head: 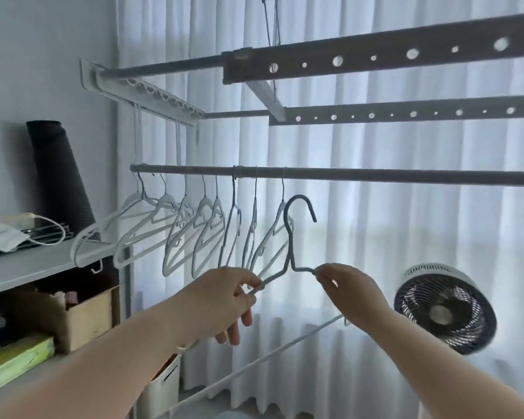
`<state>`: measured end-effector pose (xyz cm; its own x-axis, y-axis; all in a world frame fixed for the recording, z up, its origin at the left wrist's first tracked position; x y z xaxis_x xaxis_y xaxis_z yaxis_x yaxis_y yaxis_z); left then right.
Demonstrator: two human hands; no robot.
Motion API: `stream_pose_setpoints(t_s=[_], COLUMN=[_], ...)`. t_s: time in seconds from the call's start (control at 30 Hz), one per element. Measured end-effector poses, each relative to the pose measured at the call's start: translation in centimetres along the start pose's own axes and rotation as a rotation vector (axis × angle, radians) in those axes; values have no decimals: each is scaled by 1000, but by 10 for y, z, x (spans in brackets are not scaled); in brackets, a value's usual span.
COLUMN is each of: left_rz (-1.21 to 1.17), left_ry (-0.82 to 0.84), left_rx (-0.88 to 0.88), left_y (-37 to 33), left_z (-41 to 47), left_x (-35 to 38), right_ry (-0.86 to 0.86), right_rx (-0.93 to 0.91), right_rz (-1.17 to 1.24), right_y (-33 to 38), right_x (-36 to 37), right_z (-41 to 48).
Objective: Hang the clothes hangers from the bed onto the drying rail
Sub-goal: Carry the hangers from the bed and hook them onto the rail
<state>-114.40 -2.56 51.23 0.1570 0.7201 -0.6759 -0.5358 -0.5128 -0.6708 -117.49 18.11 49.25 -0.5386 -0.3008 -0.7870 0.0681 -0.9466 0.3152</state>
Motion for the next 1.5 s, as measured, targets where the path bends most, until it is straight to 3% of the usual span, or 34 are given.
stream_pose_setpoints(t_s=[0.2,0.37,0.6,0.87,1.5], left_rz=[-25,-10,161,293,344], left_ry=[-140,-239,-386,-502,-515], left_rx=[60,66,48,-97,-266], left_y=[-9,-23,-50,-48,-26], left_z=[54,89,142,186,211], left_x=[7,2,4,18,39], right_ry=[-77,-77,-299,-215,-246], right_rx=[62,-84,-10,-42,-172], right_rz=[21,-116,-253,-393,-379], right_y=[-27,-44,-80,-104,-114], right_x=[-8,-25,-78,-88,-82], right_z=[44,79,125,153,158])
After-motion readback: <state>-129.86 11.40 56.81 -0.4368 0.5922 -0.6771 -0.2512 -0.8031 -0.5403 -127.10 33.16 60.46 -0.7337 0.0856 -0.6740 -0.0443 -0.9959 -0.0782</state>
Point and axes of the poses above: each hand's wrist, its own z-axis towards the middle knuckle, its own x-axis out of the palm, y = z × x, the point moved 2 cm from there along z, towards the middle knuckle, and after that the axes turned 8 degrees about x, right-handed, at the moved point
